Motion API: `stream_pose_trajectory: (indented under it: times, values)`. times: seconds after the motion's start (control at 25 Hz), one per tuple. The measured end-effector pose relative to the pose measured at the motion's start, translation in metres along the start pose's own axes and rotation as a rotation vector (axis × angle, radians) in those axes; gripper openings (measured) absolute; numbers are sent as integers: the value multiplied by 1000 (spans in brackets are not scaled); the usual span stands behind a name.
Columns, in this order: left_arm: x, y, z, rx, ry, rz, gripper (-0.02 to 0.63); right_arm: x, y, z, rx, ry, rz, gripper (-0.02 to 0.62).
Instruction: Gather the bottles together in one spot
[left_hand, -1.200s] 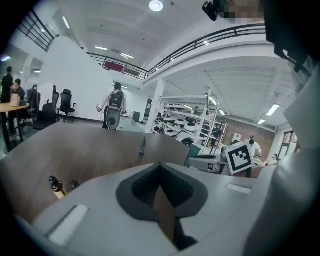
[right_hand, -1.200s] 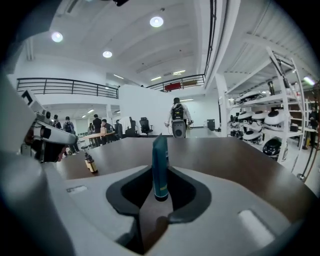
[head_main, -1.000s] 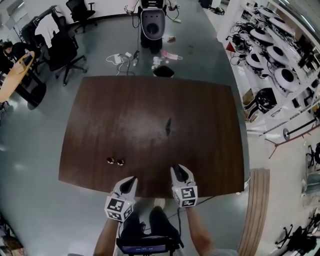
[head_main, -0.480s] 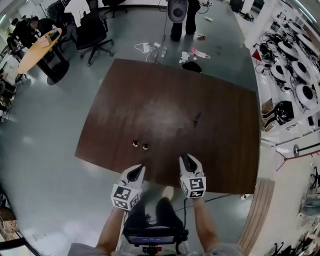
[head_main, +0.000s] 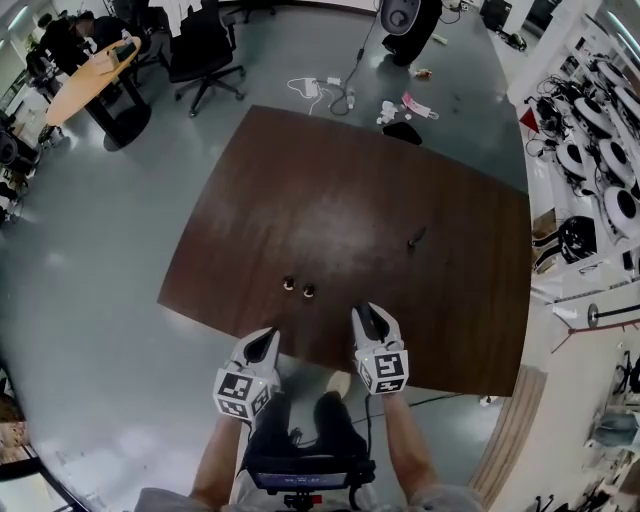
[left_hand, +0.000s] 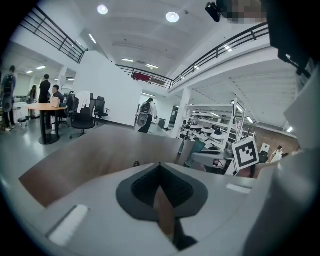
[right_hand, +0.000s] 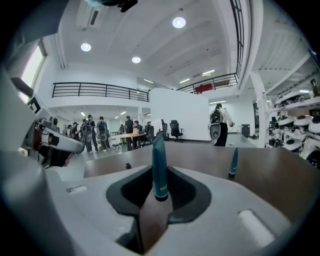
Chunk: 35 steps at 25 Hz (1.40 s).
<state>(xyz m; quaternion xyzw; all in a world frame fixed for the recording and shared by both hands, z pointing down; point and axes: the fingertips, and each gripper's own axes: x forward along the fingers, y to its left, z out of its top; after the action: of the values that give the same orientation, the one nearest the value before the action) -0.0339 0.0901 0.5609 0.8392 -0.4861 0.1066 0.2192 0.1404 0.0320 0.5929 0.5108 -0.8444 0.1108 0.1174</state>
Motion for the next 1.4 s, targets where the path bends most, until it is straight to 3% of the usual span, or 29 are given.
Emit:
stream_pose_trajectory:
  times: [0.88,1.4]
  values:
    - [26,41,-44,-51,34,25,2,57,30,-50,-72,79,81,91]
    - [27,55,-54,-64,47,25,2,68,40,-58,-90,83,107,91]
